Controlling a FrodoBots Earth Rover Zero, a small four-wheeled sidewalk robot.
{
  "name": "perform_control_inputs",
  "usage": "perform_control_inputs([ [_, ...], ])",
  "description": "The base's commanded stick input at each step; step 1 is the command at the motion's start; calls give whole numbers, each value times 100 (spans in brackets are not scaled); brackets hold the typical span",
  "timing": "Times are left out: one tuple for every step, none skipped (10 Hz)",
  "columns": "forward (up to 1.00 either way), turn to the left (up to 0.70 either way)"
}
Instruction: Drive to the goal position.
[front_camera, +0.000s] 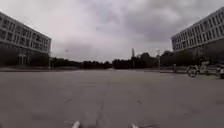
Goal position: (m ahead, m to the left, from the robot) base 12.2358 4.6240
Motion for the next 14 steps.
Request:
perform_control_inputs([
  [70, 0],
  [70, 0],
  [70, 0],
  [70, 0],
  [70, 0],
  [70, 0],
  [70, 0],
  [70, 0],
  [70, 0],
  [70, 0],
  [70, 0],
  [70, 0],
  [70, 0],
  [70, 0],
])
